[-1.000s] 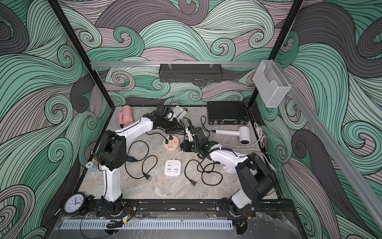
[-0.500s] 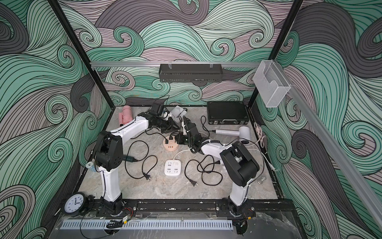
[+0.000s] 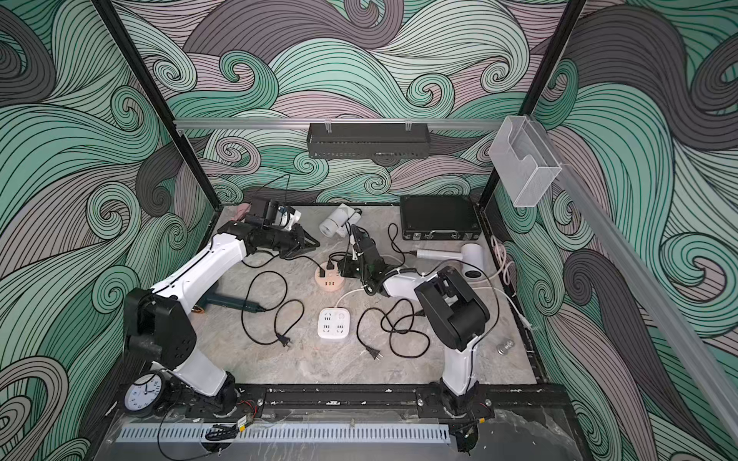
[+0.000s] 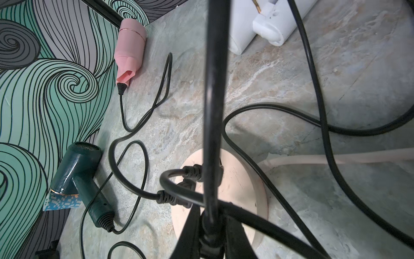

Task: Charge the blow dryers
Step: Insert the plug into the socket.

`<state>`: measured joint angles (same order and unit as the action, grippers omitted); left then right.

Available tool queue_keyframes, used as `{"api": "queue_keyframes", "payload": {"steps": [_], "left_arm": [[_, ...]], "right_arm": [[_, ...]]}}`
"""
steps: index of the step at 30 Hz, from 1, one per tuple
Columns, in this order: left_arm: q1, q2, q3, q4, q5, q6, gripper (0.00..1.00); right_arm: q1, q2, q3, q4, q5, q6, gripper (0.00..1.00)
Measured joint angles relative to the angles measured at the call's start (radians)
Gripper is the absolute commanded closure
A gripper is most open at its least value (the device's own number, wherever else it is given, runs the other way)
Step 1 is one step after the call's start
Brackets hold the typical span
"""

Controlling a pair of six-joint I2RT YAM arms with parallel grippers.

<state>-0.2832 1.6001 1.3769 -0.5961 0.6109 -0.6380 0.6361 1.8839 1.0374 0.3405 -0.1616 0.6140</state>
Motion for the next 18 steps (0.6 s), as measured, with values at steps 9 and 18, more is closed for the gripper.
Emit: {"api": "queue_keyframes", "payload": {"steps": [9, 18], "left_arm": [[0.043, -0.127, -0.071, -0.061, -0.053, 0.027, 0.76], [0.083, -0.164, -0.138, -0.070, -0.058, 0.037, 0.76]], "right_arm": [[0.026, 0.037, -0.010, 0.082, 0.077, -0.056, 0.97], [0.054, 0.047, -0.025, 0.099, 0.138, -0.081, 0.97]]}}
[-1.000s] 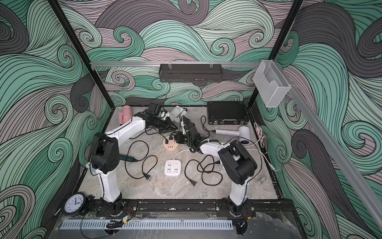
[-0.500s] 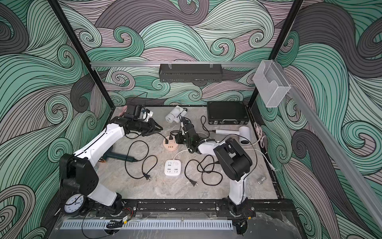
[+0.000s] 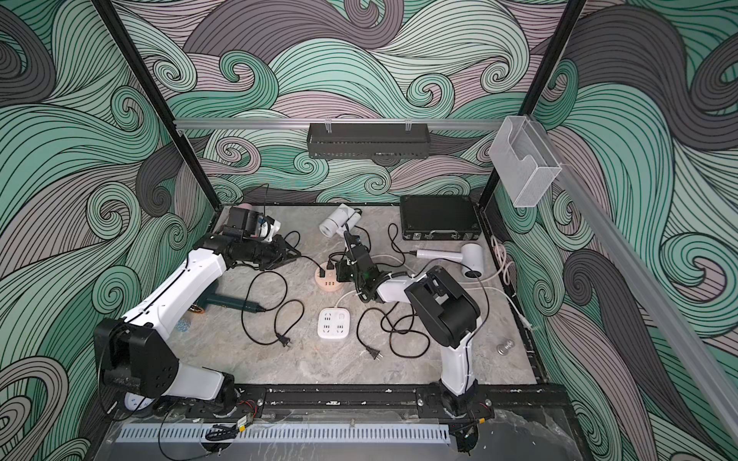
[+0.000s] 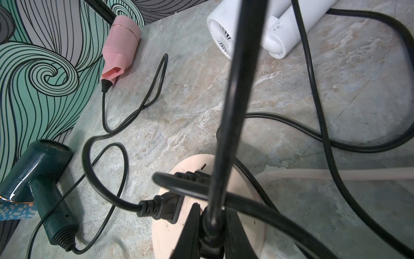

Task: Charge the blow dryers
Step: Insert the plug into the socket.

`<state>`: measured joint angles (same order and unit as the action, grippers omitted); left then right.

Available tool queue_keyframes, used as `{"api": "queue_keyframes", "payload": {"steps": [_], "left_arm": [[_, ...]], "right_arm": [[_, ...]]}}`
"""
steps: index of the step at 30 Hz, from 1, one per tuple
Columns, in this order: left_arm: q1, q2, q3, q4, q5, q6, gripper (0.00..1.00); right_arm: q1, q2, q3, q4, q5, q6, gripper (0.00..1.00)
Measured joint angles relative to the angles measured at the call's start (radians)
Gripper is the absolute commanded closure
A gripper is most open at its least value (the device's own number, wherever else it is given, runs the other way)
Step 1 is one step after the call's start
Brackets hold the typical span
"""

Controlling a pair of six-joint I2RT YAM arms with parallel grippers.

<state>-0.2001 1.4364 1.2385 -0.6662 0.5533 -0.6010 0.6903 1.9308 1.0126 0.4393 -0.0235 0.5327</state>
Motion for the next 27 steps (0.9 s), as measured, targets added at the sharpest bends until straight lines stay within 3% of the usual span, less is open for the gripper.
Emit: {"api": "queue_keyframes", "payload": {"steps": [27], "left_arm": [[0.077, -0.021, -0.058, 0.009, 0.055, 0.011, 0.76]], "right_arm": [[0.024, 0.037, -0.003, 0.064, 0.076, -0.048, 0.97]]}}
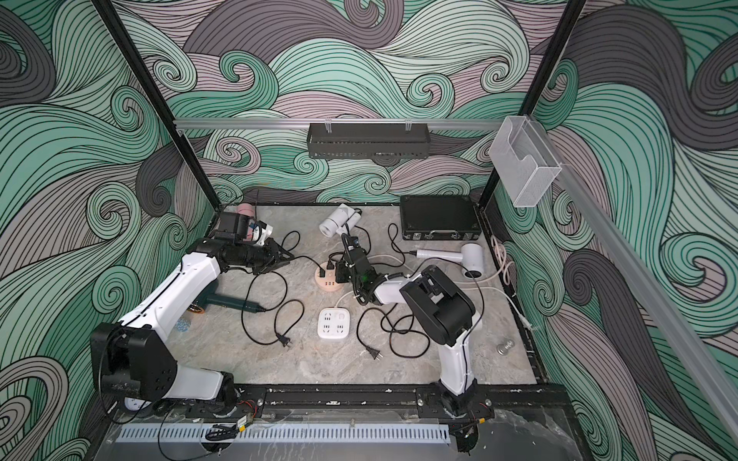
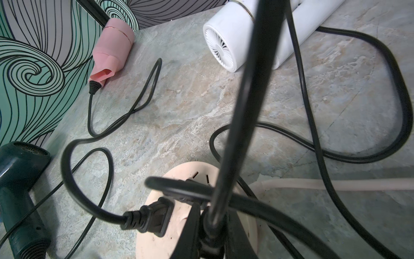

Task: Charge the blow dryers
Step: Insert the plug into the socket.

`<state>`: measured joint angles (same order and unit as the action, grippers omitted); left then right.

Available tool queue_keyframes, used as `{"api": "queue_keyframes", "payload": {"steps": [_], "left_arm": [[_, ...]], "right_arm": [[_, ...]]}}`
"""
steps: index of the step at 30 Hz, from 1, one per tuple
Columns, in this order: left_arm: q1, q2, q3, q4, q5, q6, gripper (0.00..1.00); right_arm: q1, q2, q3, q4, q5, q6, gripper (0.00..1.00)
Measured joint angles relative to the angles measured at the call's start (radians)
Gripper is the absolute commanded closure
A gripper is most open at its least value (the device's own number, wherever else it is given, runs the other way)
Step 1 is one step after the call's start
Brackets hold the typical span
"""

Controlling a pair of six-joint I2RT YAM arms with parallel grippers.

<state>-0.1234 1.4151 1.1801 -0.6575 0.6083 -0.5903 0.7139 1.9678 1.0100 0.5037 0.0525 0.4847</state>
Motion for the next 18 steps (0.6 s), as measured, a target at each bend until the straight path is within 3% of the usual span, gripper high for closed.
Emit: {"api": "queue_keyframes", "payload": {"steps": [18], "left_arm": [[0.042, 0.000, -0.037, 0.008, 0.027, -0.001, 0.76]], "right_arm": [[0.013, -0.008, -0.040, 0.050, 0.039, -0.004, 0.99]]}}
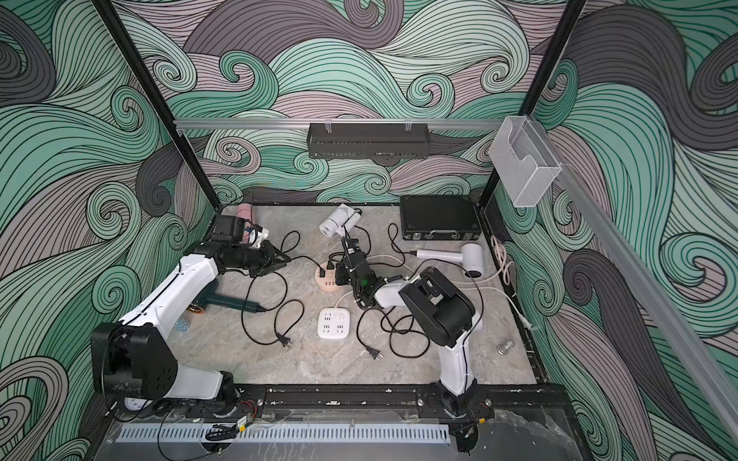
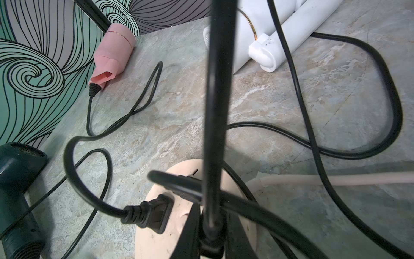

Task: Charge the blow dryers
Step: Insert the plug into the socket.

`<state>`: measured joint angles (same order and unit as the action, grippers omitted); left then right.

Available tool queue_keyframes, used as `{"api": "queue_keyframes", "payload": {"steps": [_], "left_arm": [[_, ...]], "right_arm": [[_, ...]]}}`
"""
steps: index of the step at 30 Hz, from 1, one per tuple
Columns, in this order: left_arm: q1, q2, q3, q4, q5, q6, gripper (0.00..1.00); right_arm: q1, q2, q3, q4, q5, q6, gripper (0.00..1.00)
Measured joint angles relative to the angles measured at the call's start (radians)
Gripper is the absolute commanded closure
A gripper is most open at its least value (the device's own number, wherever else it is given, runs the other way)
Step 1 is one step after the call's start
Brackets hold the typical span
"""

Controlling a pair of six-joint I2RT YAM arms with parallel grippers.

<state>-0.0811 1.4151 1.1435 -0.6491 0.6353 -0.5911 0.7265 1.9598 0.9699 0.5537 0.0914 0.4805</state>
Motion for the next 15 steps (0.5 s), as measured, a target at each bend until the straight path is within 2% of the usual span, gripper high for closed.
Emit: {"api": "queue_keyframes", "payload": {"steps": [15], "left_arm": [[0.024, 0.000, -0.016, 0.006, 0.009, 0.001, 0.75]], "right_arm": [[0.014, -0.005, 0.000, -0.014, 0.023, -0.002, 1.00]]}}
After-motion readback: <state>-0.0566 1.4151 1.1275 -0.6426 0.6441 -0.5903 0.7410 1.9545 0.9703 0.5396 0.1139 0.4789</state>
